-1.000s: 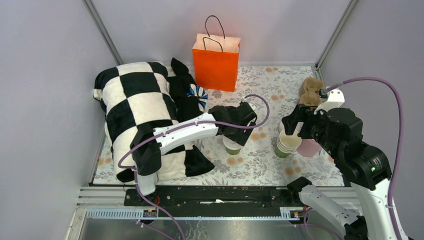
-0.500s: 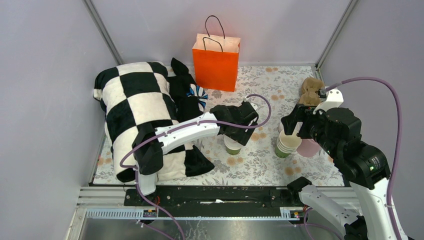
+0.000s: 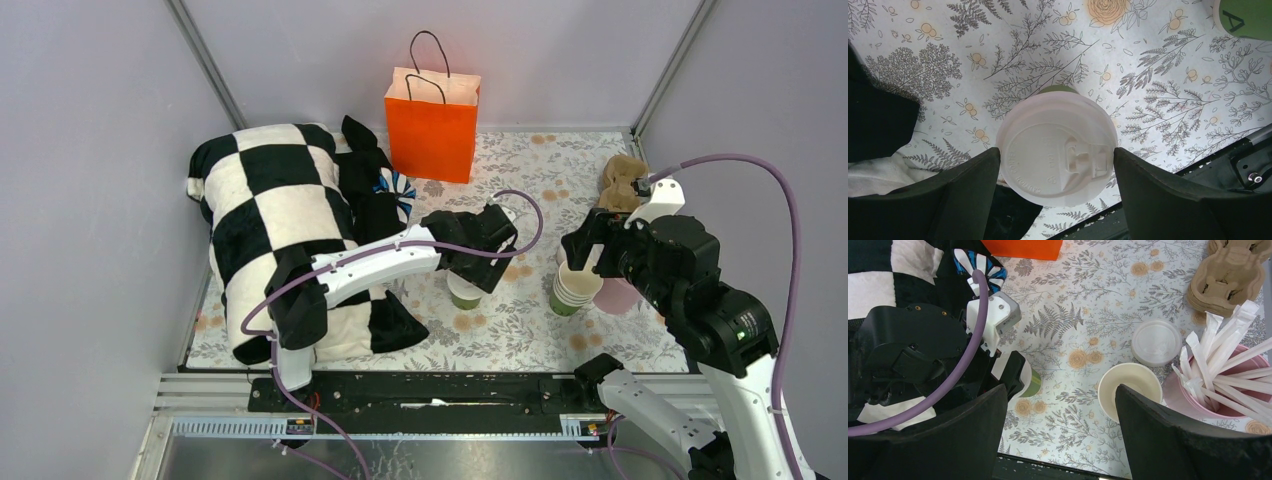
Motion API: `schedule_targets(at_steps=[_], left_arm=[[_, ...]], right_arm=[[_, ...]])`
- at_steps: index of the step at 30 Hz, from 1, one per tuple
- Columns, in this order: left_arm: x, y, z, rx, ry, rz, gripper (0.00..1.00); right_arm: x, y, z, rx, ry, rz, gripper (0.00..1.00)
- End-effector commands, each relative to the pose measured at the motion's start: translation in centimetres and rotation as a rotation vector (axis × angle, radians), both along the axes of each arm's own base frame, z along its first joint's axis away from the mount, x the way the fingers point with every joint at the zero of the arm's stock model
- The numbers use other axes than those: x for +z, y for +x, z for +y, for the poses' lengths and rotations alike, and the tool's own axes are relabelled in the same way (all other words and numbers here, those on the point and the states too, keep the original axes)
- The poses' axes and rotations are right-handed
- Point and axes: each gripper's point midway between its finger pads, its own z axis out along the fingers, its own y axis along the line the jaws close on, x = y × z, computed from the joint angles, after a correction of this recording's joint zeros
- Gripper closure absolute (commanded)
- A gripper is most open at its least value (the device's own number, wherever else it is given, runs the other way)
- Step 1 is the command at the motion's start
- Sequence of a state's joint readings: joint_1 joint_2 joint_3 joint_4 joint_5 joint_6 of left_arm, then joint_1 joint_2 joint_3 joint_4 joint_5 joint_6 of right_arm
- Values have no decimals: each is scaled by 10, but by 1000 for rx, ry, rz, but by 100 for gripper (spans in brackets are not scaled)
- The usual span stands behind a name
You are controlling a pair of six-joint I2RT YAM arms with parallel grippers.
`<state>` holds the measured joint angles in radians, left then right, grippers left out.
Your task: Pack the takeout coffee
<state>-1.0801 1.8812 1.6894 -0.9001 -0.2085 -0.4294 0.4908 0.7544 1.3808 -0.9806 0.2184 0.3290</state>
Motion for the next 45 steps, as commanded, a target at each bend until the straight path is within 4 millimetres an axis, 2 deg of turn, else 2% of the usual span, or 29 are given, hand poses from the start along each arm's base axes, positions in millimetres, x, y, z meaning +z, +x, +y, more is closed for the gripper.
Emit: schedule_targets(at_steps=[1, 8, 12, 15, 19, 22, 25, 29, 33, 37, 41, 45], left_arm=[[16, -1, -7, -16, -38, -16, 11], [29, -4, -3, -3, -60, -21, 2], [56, -6, 5, 29, -98, -39, 1], [81, -11, 20, 70, -145, -42, 1], [95, -19, 54, 175, -256, 47, 2], [96, -22, 73, 254, -424, 177, 5], [92, -26, 83, 308, -598, 357, 13], [88, -25, 80, 355, -740, 470, 19], [70, -20, 79, 392, -771, 544, 31], [59, -15, 75, 400, -771, 588, 39], [46, -18, 73, 391, -766, 629, 42], [35, -18, 70, 383, -744, 650, 45]], right_arm=[[6, 5, 5, 5, 25, -30, 15], [7, 5, 5, 8, 25, -29, 15], [4, 6, 6, 4, 22, -10, 15], [-4, 9, 10, 10, 20, 23, 12], [-33, 21, 40, 99, 36, 142, 9], [-53, 29, 80, 239, 96, 265, 9], [-75, 28, 122, 397, 180, 428, 11], [-110, 22, 153, 520, 250, 648, 17], [-139, 22, 162, 551, 259, 762, 22], [-157, 26, 162, 543, 260, 801, 28], [-173, 28, 163, 541, 259, 835, 33], [-180, 32, 160, 520, 232, 839, 36]])
